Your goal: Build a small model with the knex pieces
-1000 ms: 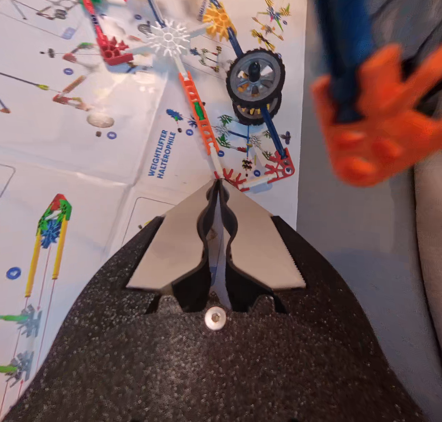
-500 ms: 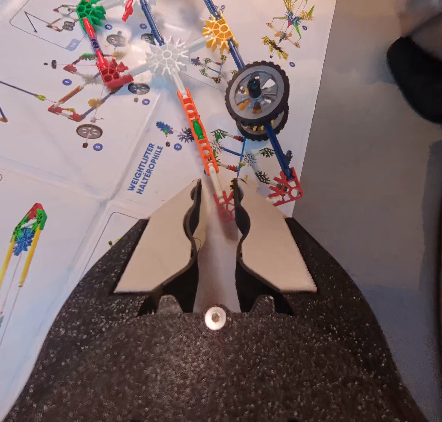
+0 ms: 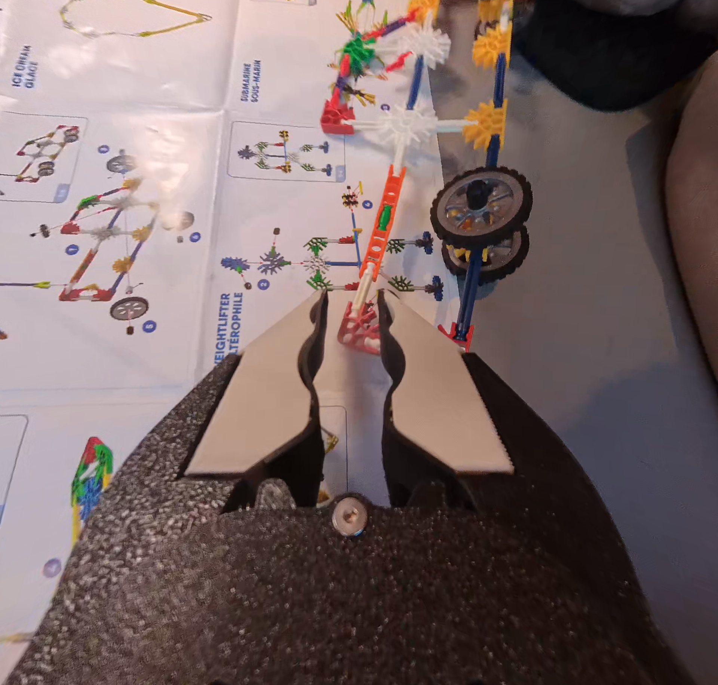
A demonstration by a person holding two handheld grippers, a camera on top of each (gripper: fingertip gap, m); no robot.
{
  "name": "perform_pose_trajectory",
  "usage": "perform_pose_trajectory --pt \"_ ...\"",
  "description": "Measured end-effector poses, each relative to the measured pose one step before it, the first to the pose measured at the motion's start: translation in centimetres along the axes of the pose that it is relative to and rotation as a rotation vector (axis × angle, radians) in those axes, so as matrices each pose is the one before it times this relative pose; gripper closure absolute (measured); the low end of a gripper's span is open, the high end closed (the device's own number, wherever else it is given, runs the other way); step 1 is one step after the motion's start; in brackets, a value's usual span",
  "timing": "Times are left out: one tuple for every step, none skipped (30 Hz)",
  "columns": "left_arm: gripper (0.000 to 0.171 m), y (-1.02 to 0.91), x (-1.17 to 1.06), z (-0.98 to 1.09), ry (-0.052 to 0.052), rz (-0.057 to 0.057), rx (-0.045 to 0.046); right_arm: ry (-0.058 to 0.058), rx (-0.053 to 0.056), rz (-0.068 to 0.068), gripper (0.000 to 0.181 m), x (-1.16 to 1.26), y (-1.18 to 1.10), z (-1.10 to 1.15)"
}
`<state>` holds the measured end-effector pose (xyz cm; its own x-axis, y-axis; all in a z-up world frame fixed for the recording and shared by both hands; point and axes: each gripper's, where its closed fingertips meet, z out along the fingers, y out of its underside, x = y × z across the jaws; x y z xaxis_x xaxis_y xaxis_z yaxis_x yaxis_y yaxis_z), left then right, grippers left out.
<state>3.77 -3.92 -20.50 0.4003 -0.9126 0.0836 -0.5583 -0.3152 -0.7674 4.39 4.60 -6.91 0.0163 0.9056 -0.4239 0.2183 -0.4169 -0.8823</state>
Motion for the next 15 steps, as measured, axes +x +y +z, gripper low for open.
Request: perform_pose_trajectory --pt "0.144 -0.365 -0.222 -0.836 0.0003 -0.0228 0.04093 -0.0151 0.0003 0.0107 0.180 -0.304 0.235 0.176" --pt "0.144 -0.617 -0.141 -0.966 0.0068 -0.0338 0.05803 -0.0225 0.0019 0.0145 0.180 -0.343 0.205 0.174" --pt "0.146 -0.769 -0.194 -0.993 0.0044 -0.0413 0.06814 -0.0333 0.0065 0.0192 0.180 -0.427 0.123 0.194" --pt "0.146 -0.902 -0.377 -0.894 -0.0081 -0.0457 0.07495 -0.0377 0.0077 0.0245 0.180 -0.420 0.075 0.233" --pt "0.146 -1.032 -0.344 -0.717 -0.0089 -0.0513 0.08154 -0.0367 0.0019 0.0256 0.180 -0.361 0.142 0.299" --pt "0.146 -1.006 -0.070 -0.501 0.0058 -0.0568 0.07817 -0.0327 -0.0001 0.0190 0.180 -0.290 0.193 0.368" --pt "0.146 -0.893 0.109 -0.274 0.0115 -0.0541 0.06684 -0.0217 0.0041 0.0127 0.180 -0.154 0.167 0.422" --pt "0.146 -0.779 0.294 -0.132 0.0163 -0.0403 0.05853 -0.0179 0.0010 0.0121 0.180 -0.111 0.241 0.489" --pt "0.146 -0.638 0.485 0.010 0.0223 -0.0270 0.04750 -0.0197 -0.0065 0.0146 0.179 -0.164 0.386 0.547" --pt "0.146 -0.447 0.569 0.116 0.0233 -0.0165 0.03020 -0.0179 -0.0074 0.0120 0.179 -0.160 0.441 0.571" --pt "0.147 -0.297 0.447 0.184 0.0139 -0.0058 0.01771 -0.0113 -0.0084 0.0060 0.179 -0.117 0.455 0.547" --pt "0.147 -0.235 0.294 0.217 0.0030 0.0024 0.01211 -0.0074 -0.0091 -0.0008 0.179 -0.085 0.411 0.497" --pt "0.150 -0.225 0.331 0.191 0.0086 0.0013 0.01140 -0.0091 -0.0079 -0.0034 0.179 -0.152 0.345 0.427" --pt "0.152 -0.190 0.226 0.147 0.0056 -0.0051 0.00926 -0.0136 -0.0053 -0.0009 0.179 -0.235 0.230 0.344" --pt "0.161 -0.011 -0.119 0.094 -0.0129 -0.0052 -0.00170 -0.0131 0.0010 0.0042 0.179 -0.245 0.054 0.235"
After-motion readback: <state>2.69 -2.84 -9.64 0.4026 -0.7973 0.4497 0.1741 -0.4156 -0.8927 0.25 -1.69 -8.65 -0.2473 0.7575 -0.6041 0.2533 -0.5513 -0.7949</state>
